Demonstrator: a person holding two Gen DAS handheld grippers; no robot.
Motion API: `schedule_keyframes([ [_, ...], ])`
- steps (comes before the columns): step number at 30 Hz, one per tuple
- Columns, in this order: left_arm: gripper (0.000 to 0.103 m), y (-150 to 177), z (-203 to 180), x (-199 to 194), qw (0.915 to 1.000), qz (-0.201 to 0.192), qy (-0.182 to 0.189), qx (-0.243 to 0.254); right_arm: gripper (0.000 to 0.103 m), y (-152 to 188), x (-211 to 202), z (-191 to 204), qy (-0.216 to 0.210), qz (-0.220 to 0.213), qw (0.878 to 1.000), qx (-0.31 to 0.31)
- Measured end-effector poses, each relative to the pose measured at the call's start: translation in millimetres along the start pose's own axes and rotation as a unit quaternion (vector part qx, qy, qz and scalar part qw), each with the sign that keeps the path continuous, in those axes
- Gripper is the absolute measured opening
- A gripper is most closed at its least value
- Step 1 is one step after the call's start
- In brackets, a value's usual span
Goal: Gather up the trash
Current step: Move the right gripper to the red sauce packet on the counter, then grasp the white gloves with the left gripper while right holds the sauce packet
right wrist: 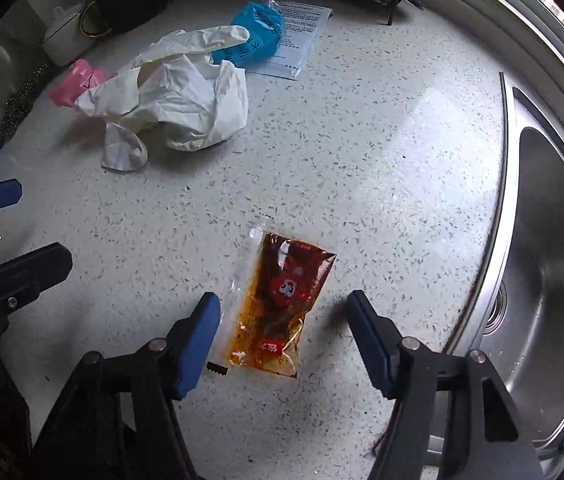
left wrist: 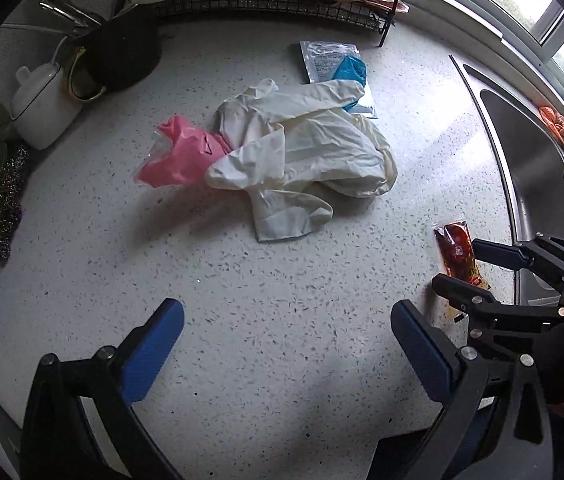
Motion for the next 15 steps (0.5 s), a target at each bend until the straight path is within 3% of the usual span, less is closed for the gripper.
schedule_keyframes([
  [1,0.103,-4,-2,2,1.0,0.0,0.001,0.006,0.041,0,-1,1,-0.002,-0.002,1.0,-0.002],
  [5,0.103,-12,-10,2,0.9997,-0.006,0.009,0.023,0.034,-2,-2,8,-0.006,-0.009,1.0,-0.009],
  [6,0.103,-15,-13,2,0.9995,-0.007,0.013,0.028,0.029,-2,-5,5,-0.012,-0.014,1.0,-0.001],
  [7,0.103,-18,-16,3,0.9993,-0.007,0.014,0.033,0.015,-1,-8,0,-0.017,-0.022,1.0,0.009],
  [9,0.103,-27,-23,6,0.9987,-0.007,0.015,0.049,0.005,-3,-14,-12,-0.015,-0.034,0.999,0.028],
  [15,0.103,-57,-34,10,0.9963,-0.008,0.007,0.085,0.004,-3,-11,-38,-0.039,-0.027,0.996,0.069],
])
Point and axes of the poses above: each gripper's, at about its wrist camera, not at the fingertips, and x roughly the way its jaws point, z to its left, y to its underside, the point moved 1 cm from there along x, roughly the way its jaws point, and after that the axes turned 13 degrees about y, right-handed, at the moved point
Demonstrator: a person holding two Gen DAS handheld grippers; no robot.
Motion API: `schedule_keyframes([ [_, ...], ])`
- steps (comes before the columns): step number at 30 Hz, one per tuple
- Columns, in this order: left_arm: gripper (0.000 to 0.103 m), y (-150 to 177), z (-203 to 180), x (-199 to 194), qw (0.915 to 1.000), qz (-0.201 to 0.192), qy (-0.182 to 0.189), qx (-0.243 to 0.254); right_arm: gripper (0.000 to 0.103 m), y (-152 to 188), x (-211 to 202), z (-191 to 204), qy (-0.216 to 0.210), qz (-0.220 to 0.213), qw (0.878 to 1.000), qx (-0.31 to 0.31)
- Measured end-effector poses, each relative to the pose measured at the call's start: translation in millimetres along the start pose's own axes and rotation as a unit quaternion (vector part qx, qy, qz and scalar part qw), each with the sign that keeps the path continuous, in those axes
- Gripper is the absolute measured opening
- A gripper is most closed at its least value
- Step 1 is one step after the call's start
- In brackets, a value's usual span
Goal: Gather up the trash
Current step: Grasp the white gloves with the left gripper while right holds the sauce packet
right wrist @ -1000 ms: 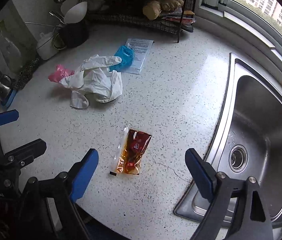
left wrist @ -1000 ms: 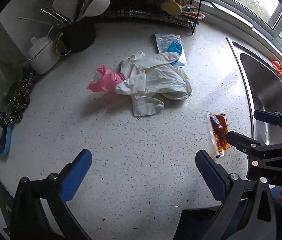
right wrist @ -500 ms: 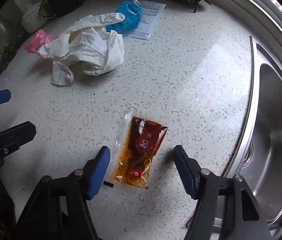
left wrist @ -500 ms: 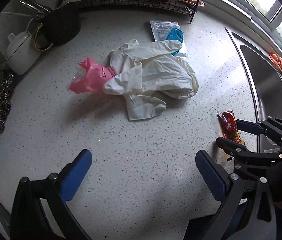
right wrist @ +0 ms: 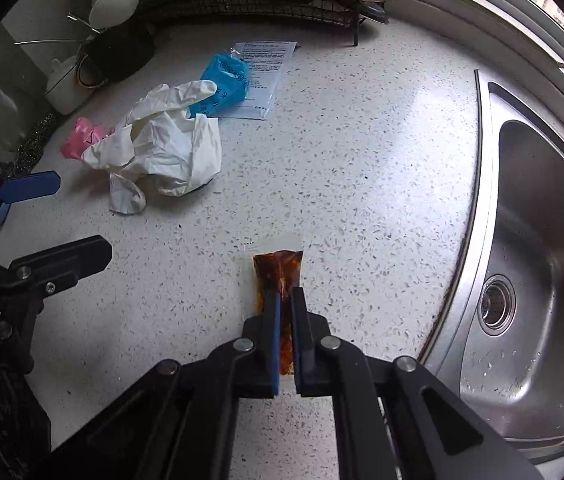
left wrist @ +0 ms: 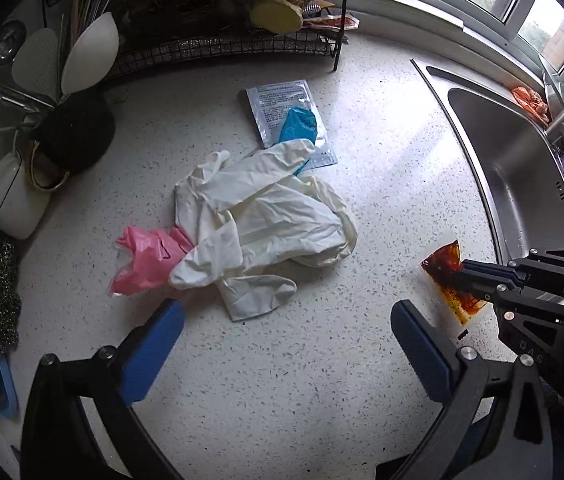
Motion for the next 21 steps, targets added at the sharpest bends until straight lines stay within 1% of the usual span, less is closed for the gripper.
schedule_keyframes([
  [7,0.103,-38,4,18,0.9996,0.004,-0.009,0.028,0.004,-12,-5,-23,0.004,-0.016,1.0,0.012],
  [9,0.101,-40,7,21,0.9993,0.009,-0.006,0.035,0.004,-18,-6,-32,0.006,-0.018,1.0,0.017],
  [10,0.095,-44,7,27,0.9993,0.013,-0.004,0.036,0.004,-19,-6,-36,0.007,-0.019,1.0,0.02],
  [11,0.085,-46,8,32,0.9992,0.019,-0.004,0.036,0.004,-23,-6,-39,0.008,-0.02,1.0,0.023],
  [12,0.081,-50,8,39,0.9989,0.027,-0.009,0.037,0.004,-27,-4,-43,0.008,-0.021,0.999,0.025],
  [14,0.07,-52,8,48,0.9983,0.038,-0.019,0.04,0.004,-33,-4,-48,0.011,-0.024,0.999,0.029],
  [15,0.068,-53,9,50,0.9984,0.04,-0.014,0.037,0.004,-36,-3,-50,0.012,-0.026,0.999,0.032],
  [17,0.049,-56,11,50,0.999,0.037,0.004,0.027,0.004,-42,-1,-54,0.011,-0.028,0.999,0.039],
  [18,0.045,-57,12,51,0.9989,0.039,0.007,0.025,0.004,-39,-2,-56,0.01,-0.03,0.999,0.042],
  [20,0.025,-59,11,49,0.9989,0.04,0.004,0.026,0.004,-39,-5,-55,0.01,-0.033,0.998,0.045],
  [21,0.021,-59,10,47,0.9988,0.04,0.003,0.03,0.004,-41,-7,-57,0.008,-0.034,0.998,0.046],
])
Point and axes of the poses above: each gripper's, at about its wrist camera, not at the fingertips, and x roughly the way its jaws point, z to its left, y to its underside, the point moved 1 cm from there along x, roughly the way its jaws point, and after that the axes turned 13 degrees about y, right-handed, at the moved point
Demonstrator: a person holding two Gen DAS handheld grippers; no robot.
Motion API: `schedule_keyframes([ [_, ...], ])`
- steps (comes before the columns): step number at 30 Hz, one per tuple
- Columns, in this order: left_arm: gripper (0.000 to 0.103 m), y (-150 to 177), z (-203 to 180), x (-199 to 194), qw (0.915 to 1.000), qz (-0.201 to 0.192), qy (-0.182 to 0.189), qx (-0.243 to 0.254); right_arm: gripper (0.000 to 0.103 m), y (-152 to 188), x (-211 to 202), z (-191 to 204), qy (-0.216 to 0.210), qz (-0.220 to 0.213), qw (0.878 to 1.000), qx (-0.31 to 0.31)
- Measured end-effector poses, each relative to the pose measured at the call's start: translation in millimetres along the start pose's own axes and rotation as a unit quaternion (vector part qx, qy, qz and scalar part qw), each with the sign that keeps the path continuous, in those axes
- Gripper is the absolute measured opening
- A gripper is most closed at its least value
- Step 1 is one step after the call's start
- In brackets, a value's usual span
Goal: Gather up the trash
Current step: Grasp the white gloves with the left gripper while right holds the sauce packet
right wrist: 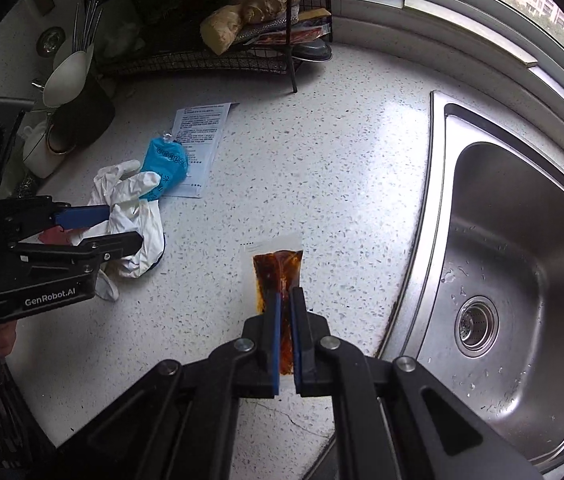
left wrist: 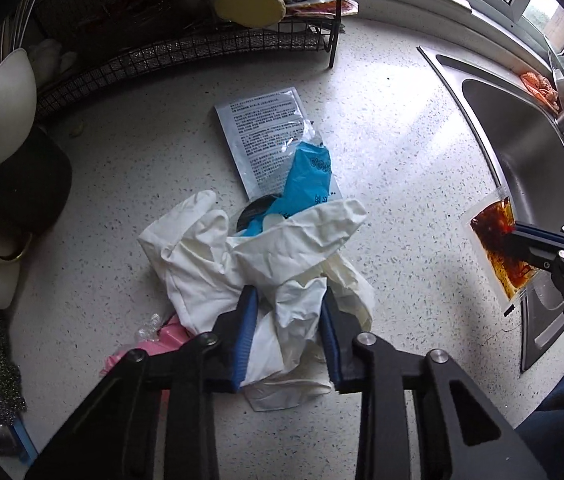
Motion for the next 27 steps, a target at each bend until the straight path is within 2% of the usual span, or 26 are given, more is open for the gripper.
schedule_keyframes([
  [2,0.012,3,-6,-5,1.0,-0.002,0.005,0.005,0.004,0,-2,1,-0.004,-0.001,1.0,-0.001],
  [8,0.006,16,-28,-25,0.9995,-0.016,0.025,0.008,0.004,10,-9,6,-0.014,-0.006,1.0,-0.005],
  [18,0.004,39,-90,-48,0.9969,-0.041,0.041,0.053,0.004,42,-47,-6,-0.015,-0.04,0.999,0.014],
  [21,0.005,42,-84,-51,0.9978,-0.043,0.03,0.042,0.004,54,-53,-11,-0.014,-0.043,0.999,0.019],
  [22,0.005,47,-71,-57,0.9982,-0.042,0.022,0.037,0.004,56,-53,-13,-0.012,-0.042,0.999,0.021],
  [24,0.01,49,-58,-62,0.9984,-0.04,0.018,0.034,0.004,60,-54,-17,-0.012,-0.035,0.999,0.03],
  [26,0.031,45,-48,-63,0.9983,-0.041,0.011,0.039,0.004,62,-54,-18,-0.012,-0.032,0.999,0.036],
  [27,0.034,42,-45,-62,0.9983,-0.042,0.005,0.041,0.004,62,-54,-17,-0.009,-0.033,0.999,0.035],
])
Point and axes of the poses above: each gripper's, at about its wrist camera, not at the fingertips, and x roughly the way its jaws point, z to its left, y to its underside, the point moved 1 cm from there along x, roughly the way its jaws point, and after that the axes turned 13 degrees about y, right-handed, at the moved point
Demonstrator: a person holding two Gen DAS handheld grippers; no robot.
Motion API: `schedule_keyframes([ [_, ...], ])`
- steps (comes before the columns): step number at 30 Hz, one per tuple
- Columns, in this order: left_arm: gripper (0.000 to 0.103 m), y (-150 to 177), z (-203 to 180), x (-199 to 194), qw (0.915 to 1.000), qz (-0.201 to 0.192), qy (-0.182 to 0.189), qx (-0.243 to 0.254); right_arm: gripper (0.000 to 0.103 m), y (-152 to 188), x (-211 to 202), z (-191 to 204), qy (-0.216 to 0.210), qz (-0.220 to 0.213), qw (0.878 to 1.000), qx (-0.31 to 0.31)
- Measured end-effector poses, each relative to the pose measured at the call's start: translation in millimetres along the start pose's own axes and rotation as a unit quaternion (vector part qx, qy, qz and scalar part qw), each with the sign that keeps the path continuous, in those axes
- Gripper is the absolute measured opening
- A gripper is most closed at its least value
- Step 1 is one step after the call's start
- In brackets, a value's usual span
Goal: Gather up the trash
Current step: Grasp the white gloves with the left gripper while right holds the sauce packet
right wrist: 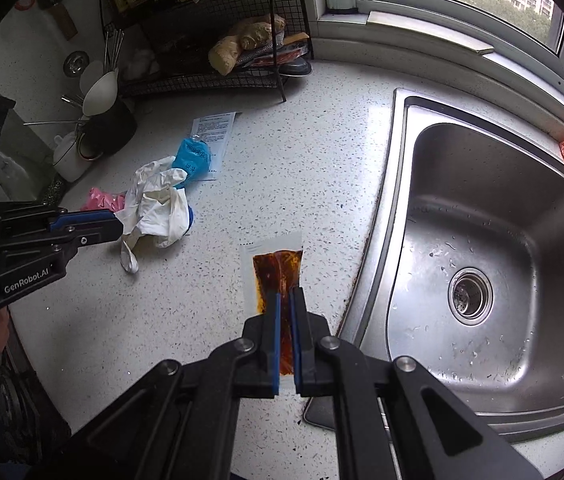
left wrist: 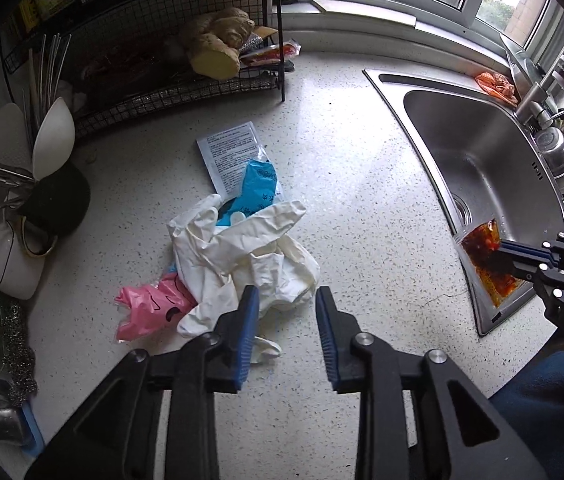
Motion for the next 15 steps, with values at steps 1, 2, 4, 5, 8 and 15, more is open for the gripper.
schedule_keyframes([
  [1,0.036,-2,3,1,1.0,0.001,-0.001,0.003,0.004,1,0,1,0.004,-0.001,1.0,-0.001],
  [2,0.036,-4,7,5,1.0,0.004,-0.001,0.005,0.004,1,1,2,0.006,-0.001,1.0,-0.003],
  [4,0.036,-8,13,12,0.9999,0.012,-0.002,0.006,0.004,0,4,2,0.009,0.004,1.0,0.0],
  [5,0.036,-10,16,17,0.9998,0.016,-0.003,0.008,0.004,-1,5,2,0.01,0.006,1.0,0.003],
  [8,0.036,-15,25,33,0.9995,0.03,-0.001,0.012,0.004,-6,10,3,0.013,0.01,1.0,0.008],
  [15,0.03,-21,38,51,0.9986,0.05,0.013,0.003,0.004,-13,21,12,0.016,0.026,1.0,0.0],
])
Point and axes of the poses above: each gripper's, at about its wrist camera, not at the fingertips, and x roughly the way its jaws point, z to its left, y to its underside, the point moved 1 cm from there along x, roughly the way its jaws point, and after that the axes turned 13 degrees about y, right-handed, at the moved point
